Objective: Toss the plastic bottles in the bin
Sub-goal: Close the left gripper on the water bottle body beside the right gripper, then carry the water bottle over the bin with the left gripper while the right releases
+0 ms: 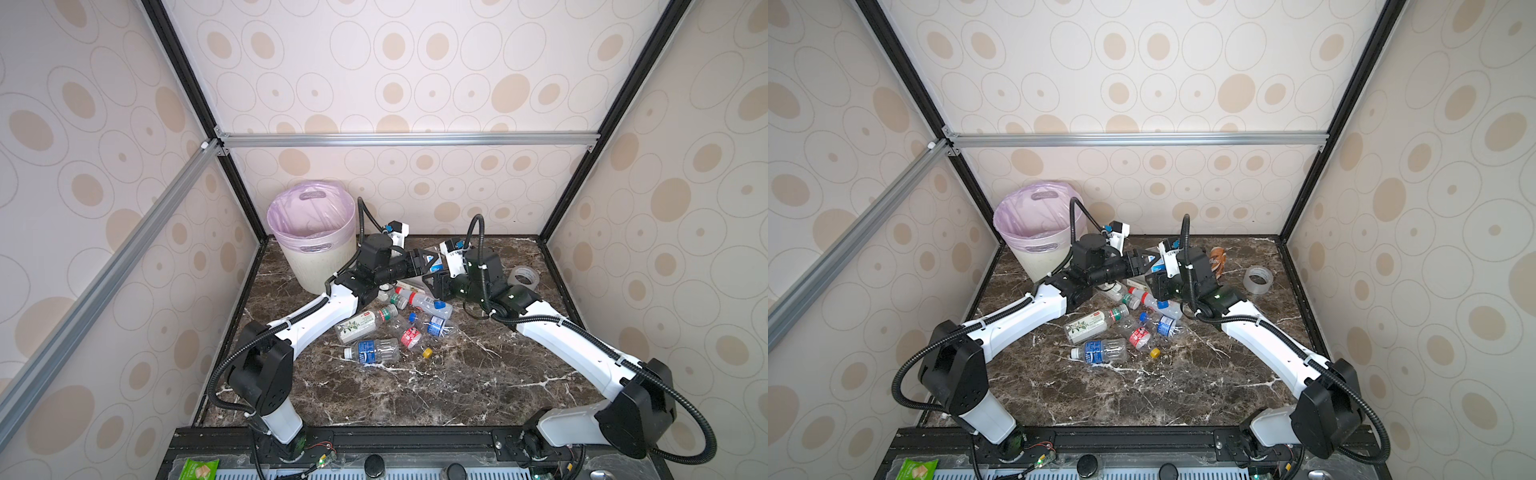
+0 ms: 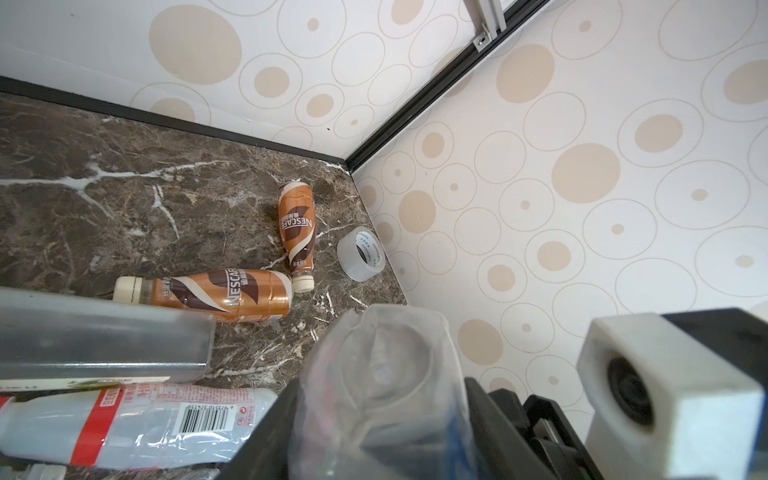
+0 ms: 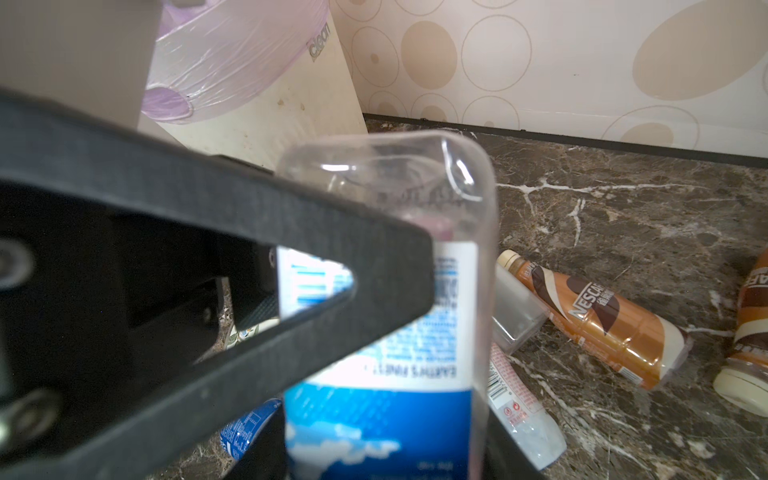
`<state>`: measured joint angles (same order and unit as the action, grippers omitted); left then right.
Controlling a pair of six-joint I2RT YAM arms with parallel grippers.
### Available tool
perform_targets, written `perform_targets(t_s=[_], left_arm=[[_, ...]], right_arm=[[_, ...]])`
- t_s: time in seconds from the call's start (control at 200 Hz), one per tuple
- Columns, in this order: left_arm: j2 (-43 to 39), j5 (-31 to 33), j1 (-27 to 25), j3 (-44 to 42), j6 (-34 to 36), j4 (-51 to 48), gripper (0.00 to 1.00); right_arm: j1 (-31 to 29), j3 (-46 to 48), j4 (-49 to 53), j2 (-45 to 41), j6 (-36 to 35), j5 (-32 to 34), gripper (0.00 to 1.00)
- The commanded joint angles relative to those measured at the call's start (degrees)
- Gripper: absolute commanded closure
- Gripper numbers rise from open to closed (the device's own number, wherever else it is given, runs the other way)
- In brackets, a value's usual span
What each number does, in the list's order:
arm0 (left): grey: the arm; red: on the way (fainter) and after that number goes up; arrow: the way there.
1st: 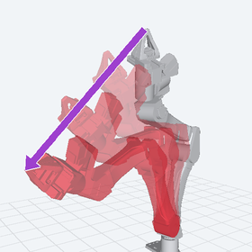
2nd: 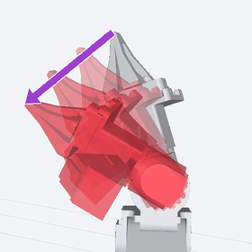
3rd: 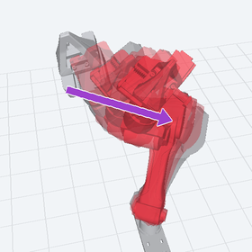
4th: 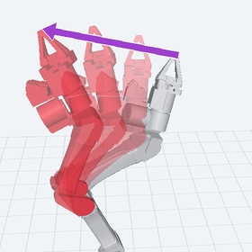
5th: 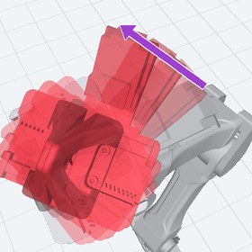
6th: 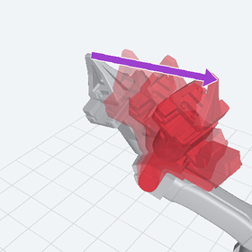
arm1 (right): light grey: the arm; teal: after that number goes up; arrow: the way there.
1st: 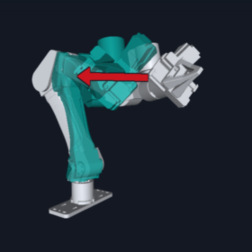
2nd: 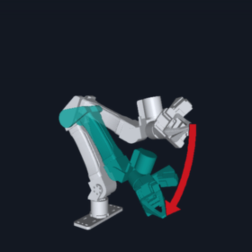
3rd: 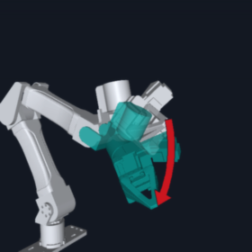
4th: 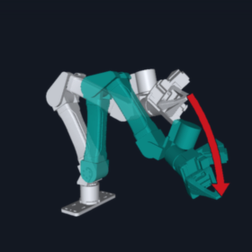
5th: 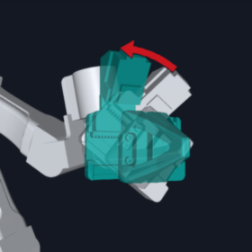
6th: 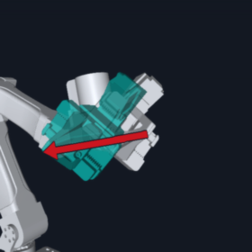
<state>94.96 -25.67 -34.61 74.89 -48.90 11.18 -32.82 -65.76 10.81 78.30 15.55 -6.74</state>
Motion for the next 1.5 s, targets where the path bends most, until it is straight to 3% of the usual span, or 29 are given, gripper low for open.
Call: perform_targets(t_s=[0.0, 0.21, 0.445, 0.905, 1.075, 1.495], left_arm=[[0.84, -0.96, 0.39, -0.22, -0.86, 2.65, 0.5], [0.44, -0.94, 0.51, -0.89, -1.09, 3.09, 0.56], [-0.99, -0.96, 2.18, -1.92, -0.65, 2.55, 0.57], [-4.51, 3.59, 6.52, 1.24, 6.37, -7.41, 0.58], [-4.52, 6.89, 8.5, 7.37, 10.51, -14.38, 0.58], [-0.21, 15.34, 13.41, 32.54, 21.25, -29.45, 0.58]], right_arm=[[-0.54, 0.98, -0.96, -0.78, -0.26, 0.08, 0.47], [-0.54, 1.4, -1.06, -1.31, -0.06, 0.78, 0.39], [-0.56, 1.42, 0.12, -2.06, -0.4, 1.38, 0.32], [-0.55, 3.27, 3.97, -7.03, -3.14, 3.24, 0.21], [-0.71, 1.2, 5.84, -8.01, -3.33, 5.29, 0.0], [-4.21, -11.17, 4.2, -3.26, -5.01, 3.36, 0.0]])
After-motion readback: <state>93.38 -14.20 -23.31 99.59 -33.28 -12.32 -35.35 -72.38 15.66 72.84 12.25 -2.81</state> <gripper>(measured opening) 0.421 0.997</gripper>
